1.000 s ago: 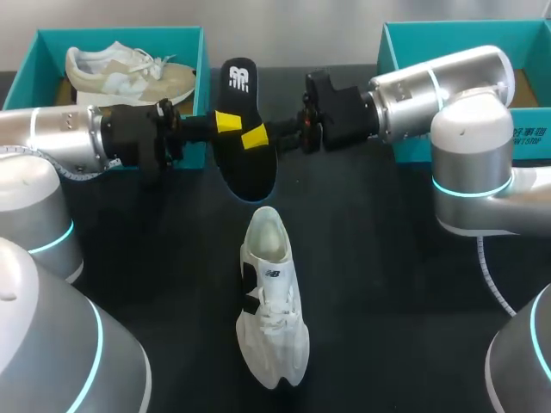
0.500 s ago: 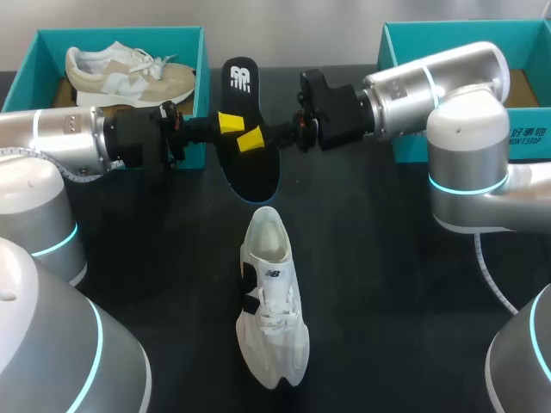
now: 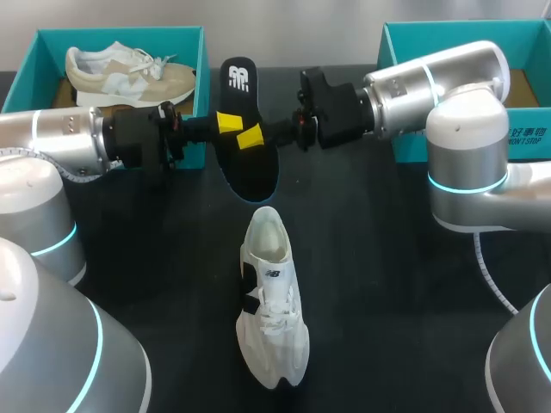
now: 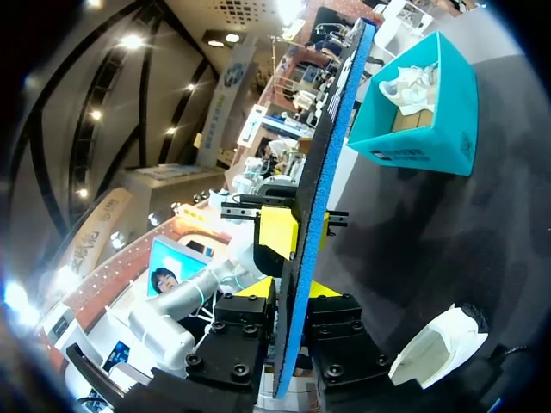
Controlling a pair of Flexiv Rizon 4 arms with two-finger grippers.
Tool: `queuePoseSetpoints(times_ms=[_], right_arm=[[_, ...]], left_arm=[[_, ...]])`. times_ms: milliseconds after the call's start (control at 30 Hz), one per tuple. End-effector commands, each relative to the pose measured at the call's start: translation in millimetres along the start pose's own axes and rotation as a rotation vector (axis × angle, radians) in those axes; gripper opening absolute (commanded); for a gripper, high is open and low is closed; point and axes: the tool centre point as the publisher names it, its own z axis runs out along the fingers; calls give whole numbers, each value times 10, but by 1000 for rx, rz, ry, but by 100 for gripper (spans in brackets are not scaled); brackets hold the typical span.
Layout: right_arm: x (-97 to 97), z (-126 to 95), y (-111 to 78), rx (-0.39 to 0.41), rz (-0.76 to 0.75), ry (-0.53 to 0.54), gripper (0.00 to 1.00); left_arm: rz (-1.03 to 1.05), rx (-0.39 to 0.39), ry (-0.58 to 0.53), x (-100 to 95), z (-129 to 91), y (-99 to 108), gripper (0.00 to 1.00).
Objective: Take the shoe out of the shoebox, open the shoe tongue, remove and reinsert the insole, then place the shoe into the shoebox
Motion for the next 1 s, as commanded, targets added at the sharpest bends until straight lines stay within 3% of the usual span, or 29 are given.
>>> queuePoseSetpoints(times_ms=[33,233,400,467,733,767,833,1000], right_arm=[[-5,11,-18,-4,9,-2,26],[-22,24,-14,-4,19,0,10],[-29,36,-13,-3,24,6,11],[-31,37,-14,-4,26,6,0],[-39,40,-19,-6,31,7,0],[-40,41,-19,-7,30,9,0],[-46,33,-25,-11,27,12,0],[-57,-53,-56,-30,6,10,0]], left_arm=[[0,-5,-4,17,-18,-17,0],[-2,-11,-4,26,-22,-13,0],[-2,-12,-5,35,-13,-11,0],[-4,-11,-5,41,-9,-12,0],[-21,-6,-3,77,8,-22,0],[-26,-5,-3,78,8,-24,5],[-31,-2,-3,78,2,-28,100],[-69,-4,8,-18,-91,-49,100]])
